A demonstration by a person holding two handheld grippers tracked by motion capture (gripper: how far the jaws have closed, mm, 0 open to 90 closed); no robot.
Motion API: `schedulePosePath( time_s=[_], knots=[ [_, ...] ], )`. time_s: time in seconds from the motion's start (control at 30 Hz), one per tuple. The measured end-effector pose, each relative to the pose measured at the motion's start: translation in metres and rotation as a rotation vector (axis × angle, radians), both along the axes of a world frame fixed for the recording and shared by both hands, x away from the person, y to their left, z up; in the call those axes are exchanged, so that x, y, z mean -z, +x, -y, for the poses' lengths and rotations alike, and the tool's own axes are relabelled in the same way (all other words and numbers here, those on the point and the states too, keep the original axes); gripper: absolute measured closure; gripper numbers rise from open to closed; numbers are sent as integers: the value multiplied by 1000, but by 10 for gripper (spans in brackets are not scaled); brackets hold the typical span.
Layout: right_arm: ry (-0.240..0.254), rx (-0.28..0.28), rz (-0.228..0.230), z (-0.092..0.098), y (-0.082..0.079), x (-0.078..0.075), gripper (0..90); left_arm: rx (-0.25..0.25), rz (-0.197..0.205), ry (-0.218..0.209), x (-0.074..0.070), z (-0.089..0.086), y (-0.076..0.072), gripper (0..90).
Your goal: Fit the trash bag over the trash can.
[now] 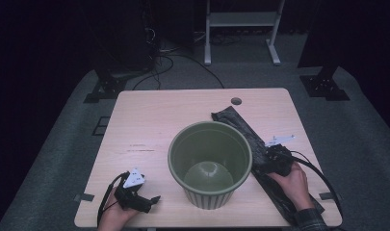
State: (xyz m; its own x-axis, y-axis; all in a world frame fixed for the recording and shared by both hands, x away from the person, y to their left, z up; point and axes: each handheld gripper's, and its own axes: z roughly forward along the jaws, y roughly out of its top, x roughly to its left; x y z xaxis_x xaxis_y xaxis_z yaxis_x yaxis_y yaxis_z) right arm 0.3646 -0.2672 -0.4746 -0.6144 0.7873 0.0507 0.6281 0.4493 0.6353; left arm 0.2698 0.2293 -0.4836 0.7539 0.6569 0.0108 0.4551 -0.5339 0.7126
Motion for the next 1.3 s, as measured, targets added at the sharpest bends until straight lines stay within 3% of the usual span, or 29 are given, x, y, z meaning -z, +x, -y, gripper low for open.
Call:
schedulePosePath(
  time_s=[0.13, 0.33, 0.57, 0.87, 1.3],
  knots=[
    [-38, -7, 18, -2, -4, 0, 140, 0, 0, 0, 0, 0, 0, 0],
    [-21, -41, 34, -1, -11, -5, 522, 0, 0, 0, 0, 0, 0, 0],
    [2, -36, 25, 2, -13, -6, 846, -1, 0, 0, 0, 0, 0, 0],
    [46, -25, 16, 9, -14, -6, 898, -2, 1, 0, 0, 0, 0, 0],
    [136, -42, 100, 26, -25, -31, 897, -3, 0, 0, 0, 0, 0, 0]
  ],
)
